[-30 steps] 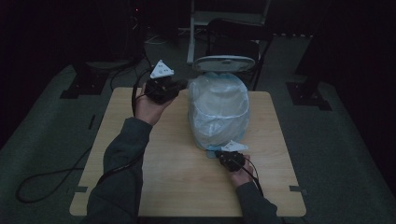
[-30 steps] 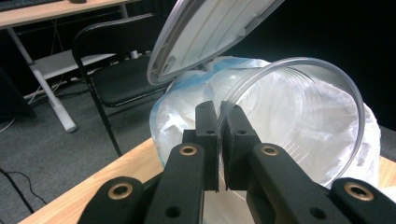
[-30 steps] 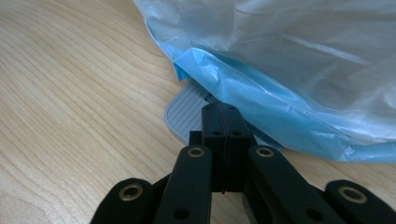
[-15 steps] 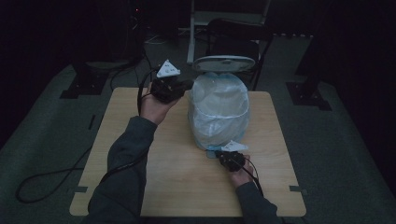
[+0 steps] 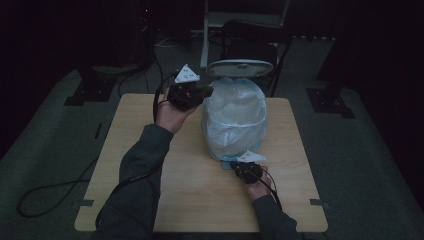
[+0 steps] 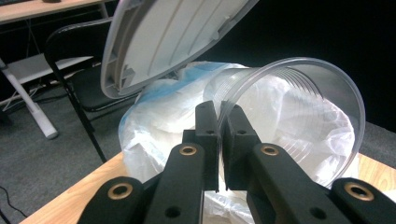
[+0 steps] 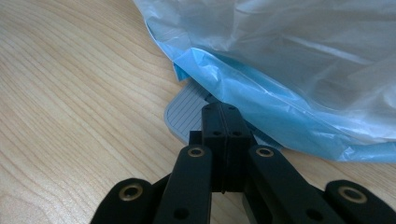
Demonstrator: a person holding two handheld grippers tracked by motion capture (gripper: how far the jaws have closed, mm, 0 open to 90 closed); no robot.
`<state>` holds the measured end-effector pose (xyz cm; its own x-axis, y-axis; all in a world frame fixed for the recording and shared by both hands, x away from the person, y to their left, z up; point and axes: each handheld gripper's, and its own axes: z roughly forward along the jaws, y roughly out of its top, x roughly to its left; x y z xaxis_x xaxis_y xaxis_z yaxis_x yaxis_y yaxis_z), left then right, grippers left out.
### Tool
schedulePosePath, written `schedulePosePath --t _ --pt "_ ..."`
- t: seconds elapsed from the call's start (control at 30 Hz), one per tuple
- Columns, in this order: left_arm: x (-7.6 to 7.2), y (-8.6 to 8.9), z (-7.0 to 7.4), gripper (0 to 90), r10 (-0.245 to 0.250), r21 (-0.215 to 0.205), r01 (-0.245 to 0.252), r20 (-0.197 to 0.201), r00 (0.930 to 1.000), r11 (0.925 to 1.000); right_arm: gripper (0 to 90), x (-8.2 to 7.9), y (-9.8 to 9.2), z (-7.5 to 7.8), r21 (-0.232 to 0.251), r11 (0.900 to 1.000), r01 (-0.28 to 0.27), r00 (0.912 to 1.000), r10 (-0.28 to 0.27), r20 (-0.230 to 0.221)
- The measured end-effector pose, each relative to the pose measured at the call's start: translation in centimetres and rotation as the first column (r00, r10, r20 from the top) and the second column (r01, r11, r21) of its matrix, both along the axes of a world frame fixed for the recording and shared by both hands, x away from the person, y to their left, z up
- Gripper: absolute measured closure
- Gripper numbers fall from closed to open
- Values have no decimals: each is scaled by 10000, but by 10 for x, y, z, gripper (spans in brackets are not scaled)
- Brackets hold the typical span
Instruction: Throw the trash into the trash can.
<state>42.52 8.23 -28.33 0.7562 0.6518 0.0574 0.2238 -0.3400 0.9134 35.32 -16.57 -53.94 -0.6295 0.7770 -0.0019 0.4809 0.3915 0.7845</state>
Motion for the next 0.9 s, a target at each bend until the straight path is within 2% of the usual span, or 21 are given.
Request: schedulePosePath --t 0.9 --pt "1 -9 3 872 -149 -51 149 19 9999 9999 900 0 0 0 16 10000 -10 10000 10 -3"
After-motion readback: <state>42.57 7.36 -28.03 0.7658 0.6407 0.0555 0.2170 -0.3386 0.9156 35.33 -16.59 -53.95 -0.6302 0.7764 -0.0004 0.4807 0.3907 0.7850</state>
